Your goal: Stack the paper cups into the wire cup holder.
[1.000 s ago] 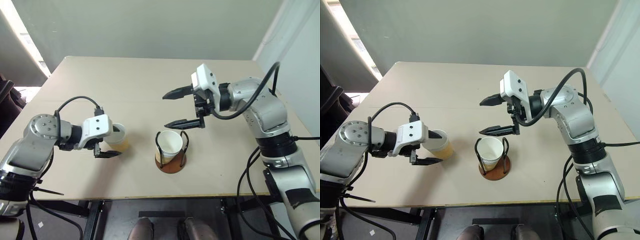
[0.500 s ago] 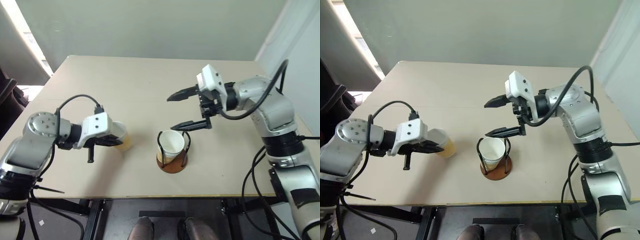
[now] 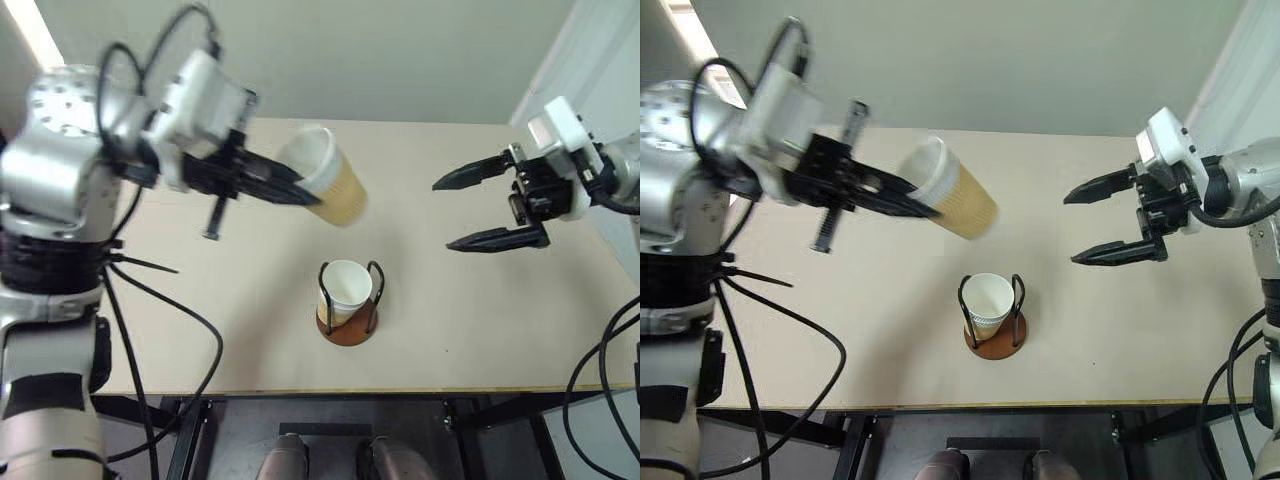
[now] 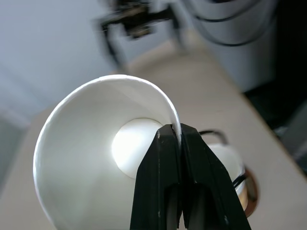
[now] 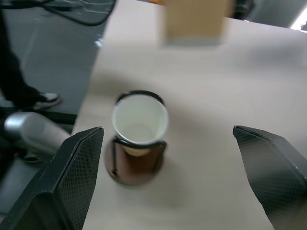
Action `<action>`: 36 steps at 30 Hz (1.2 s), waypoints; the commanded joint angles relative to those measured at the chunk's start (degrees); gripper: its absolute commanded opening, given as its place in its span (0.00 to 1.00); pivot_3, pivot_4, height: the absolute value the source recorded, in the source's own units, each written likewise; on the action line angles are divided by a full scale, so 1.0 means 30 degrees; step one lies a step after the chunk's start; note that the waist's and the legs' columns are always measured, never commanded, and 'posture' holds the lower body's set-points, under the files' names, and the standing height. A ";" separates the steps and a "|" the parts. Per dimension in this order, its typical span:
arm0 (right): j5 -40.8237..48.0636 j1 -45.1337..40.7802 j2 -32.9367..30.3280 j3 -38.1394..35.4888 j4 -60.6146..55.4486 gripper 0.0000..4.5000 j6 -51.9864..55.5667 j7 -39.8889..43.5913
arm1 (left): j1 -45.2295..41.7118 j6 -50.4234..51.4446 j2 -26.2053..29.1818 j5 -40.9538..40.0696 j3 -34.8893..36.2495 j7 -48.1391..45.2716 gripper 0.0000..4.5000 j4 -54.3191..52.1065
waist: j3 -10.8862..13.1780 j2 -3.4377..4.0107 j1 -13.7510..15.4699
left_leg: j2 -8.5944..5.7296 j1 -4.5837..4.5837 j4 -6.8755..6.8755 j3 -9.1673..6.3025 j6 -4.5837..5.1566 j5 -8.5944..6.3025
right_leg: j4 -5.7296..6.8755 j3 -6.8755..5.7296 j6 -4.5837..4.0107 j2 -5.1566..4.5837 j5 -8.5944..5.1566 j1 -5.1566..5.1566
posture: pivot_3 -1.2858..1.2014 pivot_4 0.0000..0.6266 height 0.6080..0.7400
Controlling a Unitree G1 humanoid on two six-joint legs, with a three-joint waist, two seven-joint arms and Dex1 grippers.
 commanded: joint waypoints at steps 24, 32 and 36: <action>0.0253 0.1495 -0.0668 -0.0765 -0.2052 1.00 -0.0006 -0.1538 | -0.0841 -0.4550 0.0401 0.1393 -0.5933 -0.0915 0.19 0.0026 | 0.0007 0.0012 0.0163 | -0.0007 -0.0221 0.0287 -0.0010 0.0166 -0.0064 | -0.0160 0.0021 0.0195 0.0006 0.0114 -0.0024 | 0.52 0.24 1.00; 0.0084 0.1476 -0.0531 -0.0572 -0.1912 1.00 -0.0159 -0.1614 | -0.0847 -0.4610 -0.0341 0.2039 -0.5440 -0.0915 0.80 0.0543 | 0.0007 0.0012 0.0177 | -0.0010 -0.0228 0.0299 -0.0007 0.0182 -0.0073 | -0.0167 0.0029 0.0206 0.0005 0.0121 -0.0020 | 0.52 0.24 1.00; -0.0025 0.1516 -0.0510 -0.0514 -0.1777 1.00 -0.0297 -0.1596 | -0.0753 -0.4470 -0.0645 0.1961 -0.5066 -0.0915 1.00 0.0683 | 0.0007 0.0012 0.0176 | -0.0010 -0.0228 0.0298 -0.0005 0.0185 -0.0075 | -0.0170 0.0030 0.0206 0.0006 0.0121 -0.0020 | 0.52 0.24 1.00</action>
